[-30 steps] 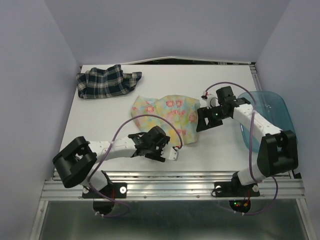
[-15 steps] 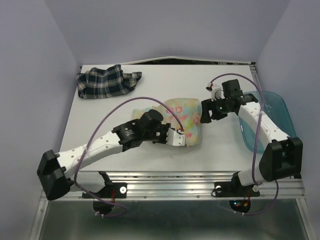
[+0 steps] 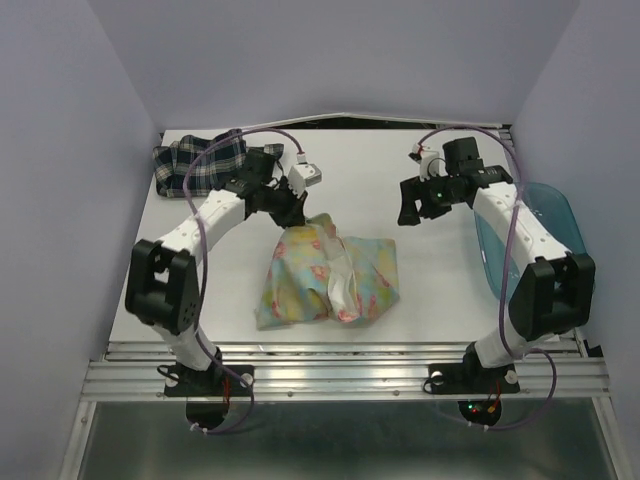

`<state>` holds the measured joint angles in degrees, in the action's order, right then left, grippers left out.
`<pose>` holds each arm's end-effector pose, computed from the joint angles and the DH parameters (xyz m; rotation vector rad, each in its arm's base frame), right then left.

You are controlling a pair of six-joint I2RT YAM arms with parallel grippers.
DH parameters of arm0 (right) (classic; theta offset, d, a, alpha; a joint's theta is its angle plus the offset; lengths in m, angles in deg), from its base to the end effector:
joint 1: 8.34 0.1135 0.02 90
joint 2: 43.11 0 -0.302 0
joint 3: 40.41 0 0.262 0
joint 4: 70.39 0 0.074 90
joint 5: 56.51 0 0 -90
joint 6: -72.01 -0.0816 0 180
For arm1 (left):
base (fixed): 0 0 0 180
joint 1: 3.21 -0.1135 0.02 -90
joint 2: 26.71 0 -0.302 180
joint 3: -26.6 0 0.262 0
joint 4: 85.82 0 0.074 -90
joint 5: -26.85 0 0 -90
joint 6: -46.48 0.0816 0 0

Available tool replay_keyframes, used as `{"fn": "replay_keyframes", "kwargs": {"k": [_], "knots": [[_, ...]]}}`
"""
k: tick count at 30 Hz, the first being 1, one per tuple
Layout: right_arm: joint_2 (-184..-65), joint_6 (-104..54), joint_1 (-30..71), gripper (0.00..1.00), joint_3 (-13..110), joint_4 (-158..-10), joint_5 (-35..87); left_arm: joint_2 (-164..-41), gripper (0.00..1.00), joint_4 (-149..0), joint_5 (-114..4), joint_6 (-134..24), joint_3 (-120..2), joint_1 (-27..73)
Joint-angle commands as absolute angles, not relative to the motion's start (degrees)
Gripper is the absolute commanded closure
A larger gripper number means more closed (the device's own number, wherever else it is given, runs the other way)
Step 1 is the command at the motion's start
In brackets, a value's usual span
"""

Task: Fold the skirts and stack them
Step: Flatten the skirt out

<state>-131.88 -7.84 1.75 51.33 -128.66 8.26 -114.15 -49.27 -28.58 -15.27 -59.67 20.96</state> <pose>0.3477 0.0972 0.3075 -0.6073 2.4144 0.5554 0.3279 -0.1979 0.3235 1.2377 1.7746 -0.6278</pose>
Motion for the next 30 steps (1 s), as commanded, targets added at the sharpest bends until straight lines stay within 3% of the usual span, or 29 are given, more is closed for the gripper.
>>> {"fn": "replay_keyframes", "kwargs": {"k": [1, 6, 13, 17, 23, 25, 28, 29, 30], "knots": [[-132.9, -5.7, 1.4, 0.24, 54.3, -131.8, 4.2, -123.6, 0.99, -45.2, -23.2, -20.3, -63.2, 16.3], [-130.0, -5.7, 1.4, 0.28, 48.8, -133.0, 0.0, -131.8, 0.93, -45.8, -23.5, -19.6, -64.3, 13.8], [-125.9, -9.2, 2.7, 0.29, 42.3, -129.9, -6.7, -125.4, 0.64, -42.2, -21.0, -14.4, -65.1, 13.7], [-126.6, -13.5, 5.2, 0.25, 42.3, -124.8, -6.7, -120.2, 0.55, -39.9, -22.6, -13.2, -65.2, 13.8], [-133.2, -16.6, 10.0, 0.22, 44.4, -115.4, -3.4, -113.9, 0.44, -36.4, -23.6, -10.9, -63.0, 13.7], [-136.8, -17.4, 10.8, 0.21, 45.2, -113.0, -3.9, -112.9, 0.36, -36.1, -22.8, -11.2, -61.4, 13.7], [-141.1, -17.0, 12.1, 0.21, 46.7, -111.8, -5.3, -111.8, 0.34, -37.0, -22.1, -13.5, -59.3, 13.8], [-142.0, -16.8, 12.7, 0.23, 47.6, -112.4, -6.0, -111.8, 0.24, -37.4, -22.7, -14.4, -58.9, 13.8], [-142.4, -16.6, 12.8, 0.25, 48.0, -112.9, -6.9, -111.9, 0.24, -38.0, -22.7, -15.2, -58.4, 13.8]]}}
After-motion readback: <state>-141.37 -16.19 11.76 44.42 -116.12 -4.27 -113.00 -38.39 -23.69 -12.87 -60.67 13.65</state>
